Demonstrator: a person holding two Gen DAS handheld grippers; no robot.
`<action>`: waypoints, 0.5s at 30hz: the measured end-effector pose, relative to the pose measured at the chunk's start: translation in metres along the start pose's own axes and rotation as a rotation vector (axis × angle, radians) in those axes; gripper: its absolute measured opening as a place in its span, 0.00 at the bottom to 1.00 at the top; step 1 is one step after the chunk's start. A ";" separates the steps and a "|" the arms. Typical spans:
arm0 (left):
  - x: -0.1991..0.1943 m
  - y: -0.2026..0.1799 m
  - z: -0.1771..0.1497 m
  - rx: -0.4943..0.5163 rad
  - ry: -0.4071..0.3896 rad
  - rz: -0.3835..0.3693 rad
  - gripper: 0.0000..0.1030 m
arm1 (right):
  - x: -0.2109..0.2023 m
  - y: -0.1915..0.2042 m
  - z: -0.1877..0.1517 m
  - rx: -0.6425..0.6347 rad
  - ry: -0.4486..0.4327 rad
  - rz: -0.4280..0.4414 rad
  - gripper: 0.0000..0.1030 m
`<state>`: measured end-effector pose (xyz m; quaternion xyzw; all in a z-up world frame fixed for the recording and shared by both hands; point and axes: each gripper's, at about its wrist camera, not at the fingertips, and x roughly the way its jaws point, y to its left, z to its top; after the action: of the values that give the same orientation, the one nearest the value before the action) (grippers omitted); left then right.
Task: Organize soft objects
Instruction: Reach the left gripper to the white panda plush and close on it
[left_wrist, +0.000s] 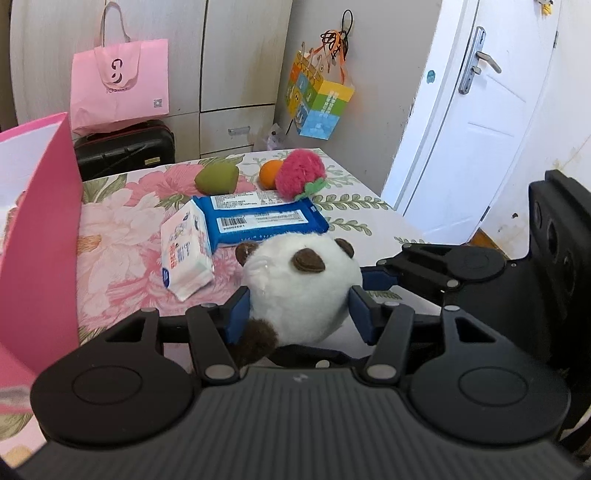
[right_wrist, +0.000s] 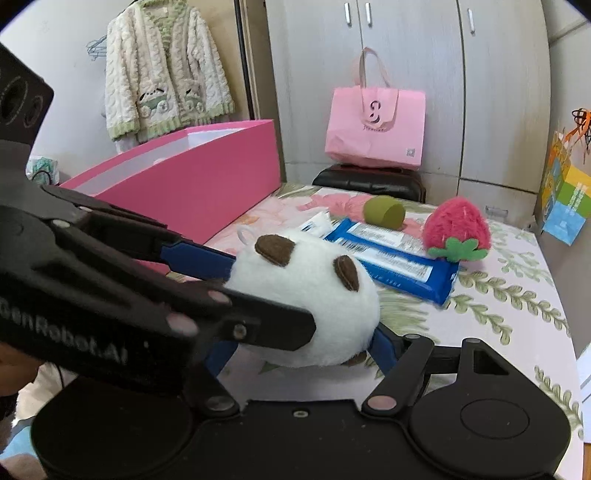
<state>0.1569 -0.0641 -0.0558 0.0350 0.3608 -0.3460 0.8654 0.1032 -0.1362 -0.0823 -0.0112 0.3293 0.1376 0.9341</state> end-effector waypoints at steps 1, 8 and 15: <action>-0.003 -0.001 -0.001 0.000 0.002 0.000 0.54 | -0.003 0.003 0.000 -0.004 0.000 -0.001 0.76; -0.028 -0.008 -0.011 -0.005 0.022 -0.005 0.54 | -0.024 0.022 -0.005 -0.036 0.008 0.006 0.76; -0.054 -0.006 -0.023 -0.055 0.077 -0.012 0.54 | -0.040 0.047 -0.007 -0.053 0.064 0.047 0.76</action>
<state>0.1125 -0.0304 -0.0371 0.0221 0.4035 -0.3395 0.8494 0.0566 -0.1017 -0.0600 -0.0327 0.3551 0.1680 0.9190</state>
